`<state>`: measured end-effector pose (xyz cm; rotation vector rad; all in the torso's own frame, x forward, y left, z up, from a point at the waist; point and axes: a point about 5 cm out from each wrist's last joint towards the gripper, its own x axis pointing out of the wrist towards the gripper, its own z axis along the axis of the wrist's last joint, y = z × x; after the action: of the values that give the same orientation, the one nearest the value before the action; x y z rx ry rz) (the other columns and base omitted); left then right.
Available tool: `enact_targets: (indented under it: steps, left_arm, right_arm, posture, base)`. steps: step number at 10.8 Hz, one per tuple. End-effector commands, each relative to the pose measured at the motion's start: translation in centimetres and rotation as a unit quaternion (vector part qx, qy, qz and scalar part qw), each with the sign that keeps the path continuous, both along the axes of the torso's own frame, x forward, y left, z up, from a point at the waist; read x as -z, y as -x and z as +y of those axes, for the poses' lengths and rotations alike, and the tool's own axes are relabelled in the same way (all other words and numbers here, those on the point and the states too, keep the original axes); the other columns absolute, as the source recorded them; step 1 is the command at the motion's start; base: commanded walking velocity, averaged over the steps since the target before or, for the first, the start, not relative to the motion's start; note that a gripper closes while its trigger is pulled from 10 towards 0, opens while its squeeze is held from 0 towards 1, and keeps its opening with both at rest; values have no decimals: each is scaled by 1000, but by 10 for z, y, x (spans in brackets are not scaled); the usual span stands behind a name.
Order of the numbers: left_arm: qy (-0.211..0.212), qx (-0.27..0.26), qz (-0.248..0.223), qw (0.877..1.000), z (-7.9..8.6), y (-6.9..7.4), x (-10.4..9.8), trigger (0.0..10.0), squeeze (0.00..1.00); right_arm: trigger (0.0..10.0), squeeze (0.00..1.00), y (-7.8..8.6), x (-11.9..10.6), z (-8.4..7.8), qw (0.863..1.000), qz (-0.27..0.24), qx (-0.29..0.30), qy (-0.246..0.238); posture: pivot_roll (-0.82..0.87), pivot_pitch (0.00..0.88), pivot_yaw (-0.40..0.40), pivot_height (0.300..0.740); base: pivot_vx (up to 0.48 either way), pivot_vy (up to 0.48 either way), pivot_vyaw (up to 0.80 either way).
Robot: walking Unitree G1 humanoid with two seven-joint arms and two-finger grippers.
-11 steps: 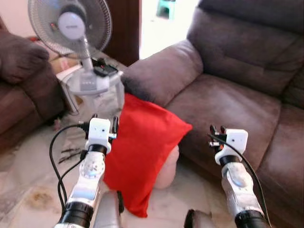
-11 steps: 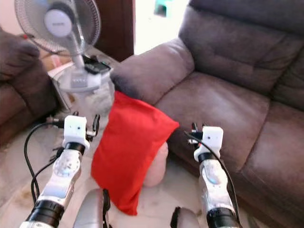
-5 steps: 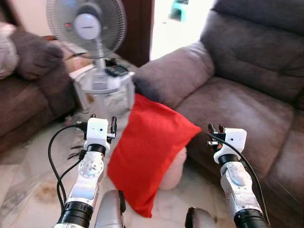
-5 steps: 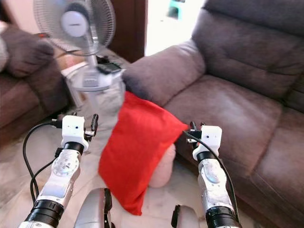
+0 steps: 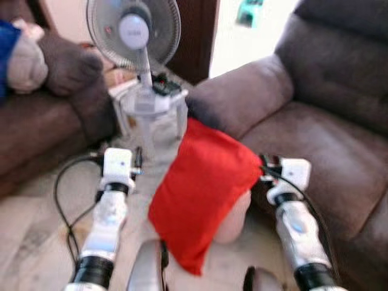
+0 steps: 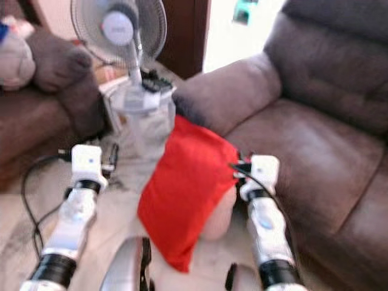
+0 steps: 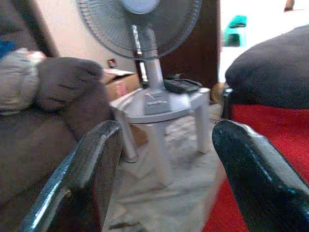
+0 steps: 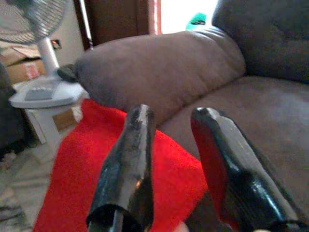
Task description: Move the pillow to the sofa from floor
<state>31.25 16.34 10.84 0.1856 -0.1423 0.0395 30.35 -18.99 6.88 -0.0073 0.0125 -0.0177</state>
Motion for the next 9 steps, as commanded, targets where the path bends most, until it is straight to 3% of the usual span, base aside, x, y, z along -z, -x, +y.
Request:
enact_targets:
  steps: [1, 3, 4, 5, 9]
  left_arm:
    - [-6, 4, 1, 1000, -2, -2, -2, 10000, 0]
    - [-5, 3, 2, 1000, -1, -2, -2, 10000, 0]
    - [-5, 2, 2, 1000, -1, -2, -1, 10000, 0]
    - [-5, 2, 3, 1000, -2, -2, -1, 10000, 0]
    - [-4, 3, 5, 1000, -2, -2, 0, 10000, 0]
  right_arm:
    - [10000, 0, 0, 0, -3, 1000, 1, 7, -5]
    - [10000, 0, 0, 1, 1, 1000, 3, -9, 11]
    - [10000, 0, 0, -1, 4, 999, -4, -21, 25]
    - [10000, 0, 1, 0, 3, 1000, -3, -17, 16]
    - [10000, 0, 1, -1, -3, 1000, -3, -1, 1]
  posture:
    - [46, 0, -45, 589]
    - [46, 0, -45, 589]
    - [47, 0, -47, 589]
    - [47, 0, -48, 589]
    - [45, 0, -48, 589]
  base:
    - [251, 0, 0]
    - [264, 0, 0]
    - [274, 0, 800]
    - [274, 0, 681]
    - [277, 0, 0]
